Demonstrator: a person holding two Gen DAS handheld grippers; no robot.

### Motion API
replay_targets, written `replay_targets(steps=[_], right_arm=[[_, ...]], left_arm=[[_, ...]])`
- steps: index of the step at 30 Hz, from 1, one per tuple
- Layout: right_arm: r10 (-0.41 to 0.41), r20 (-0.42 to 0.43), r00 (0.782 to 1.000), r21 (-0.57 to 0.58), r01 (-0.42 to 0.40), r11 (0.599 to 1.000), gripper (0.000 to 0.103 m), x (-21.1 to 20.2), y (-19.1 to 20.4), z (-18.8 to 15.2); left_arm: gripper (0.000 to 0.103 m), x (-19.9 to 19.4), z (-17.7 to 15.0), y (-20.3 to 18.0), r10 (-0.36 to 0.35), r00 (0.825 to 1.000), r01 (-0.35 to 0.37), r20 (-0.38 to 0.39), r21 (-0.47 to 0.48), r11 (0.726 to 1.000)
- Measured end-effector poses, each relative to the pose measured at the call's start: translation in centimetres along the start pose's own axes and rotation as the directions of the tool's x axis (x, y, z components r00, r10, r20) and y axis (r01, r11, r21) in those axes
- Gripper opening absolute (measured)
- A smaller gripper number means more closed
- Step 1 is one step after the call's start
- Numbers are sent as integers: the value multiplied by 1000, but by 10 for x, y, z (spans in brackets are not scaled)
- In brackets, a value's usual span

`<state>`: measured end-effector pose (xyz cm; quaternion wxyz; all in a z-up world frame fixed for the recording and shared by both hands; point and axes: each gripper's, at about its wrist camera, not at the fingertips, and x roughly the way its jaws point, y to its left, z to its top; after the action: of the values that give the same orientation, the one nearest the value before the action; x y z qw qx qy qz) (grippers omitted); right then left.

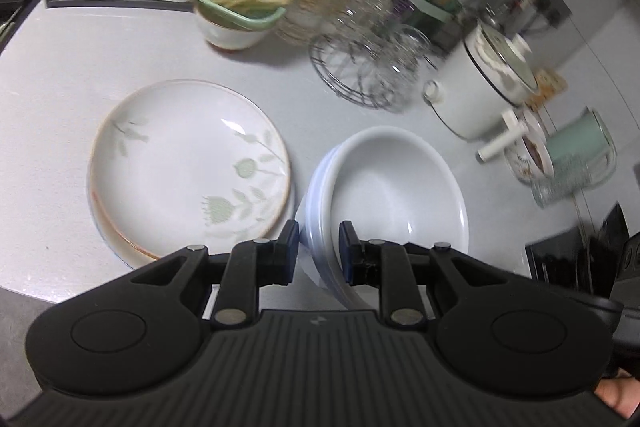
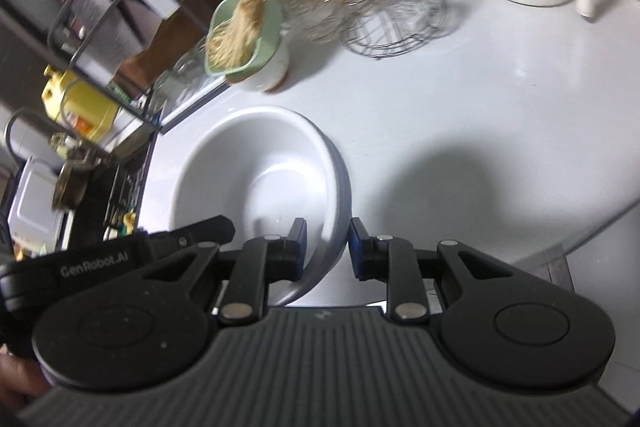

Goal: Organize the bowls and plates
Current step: 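Lift the nested bowls with both grippers and carry them over the plate stack, then lower the nested bowls onto the plate stack and open both grippers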

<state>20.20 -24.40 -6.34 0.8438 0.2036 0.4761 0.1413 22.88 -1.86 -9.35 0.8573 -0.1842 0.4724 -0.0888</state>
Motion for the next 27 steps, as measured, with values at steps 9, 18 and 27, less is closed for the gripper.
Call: replay_targets(steps=[9, 18, 27], right_arm=[[33, -73, 997, -107, -41, 993, 25, 33, 30, 24], [42, -145, 989, -163, -66, 984, 25, 75, 55, 38], [15, -217, 976, -206, -61, 977, 25, 115, 67, 36]], left_arm=[[25, -4, 24, 25, 62, 997, -58, 50, -80, 995], [25, 5, 39, 61, 113, 992, -104, 50, -155, 982], [25, 30, 38, 95, 136, 991, -135, -7, -203, 970]])
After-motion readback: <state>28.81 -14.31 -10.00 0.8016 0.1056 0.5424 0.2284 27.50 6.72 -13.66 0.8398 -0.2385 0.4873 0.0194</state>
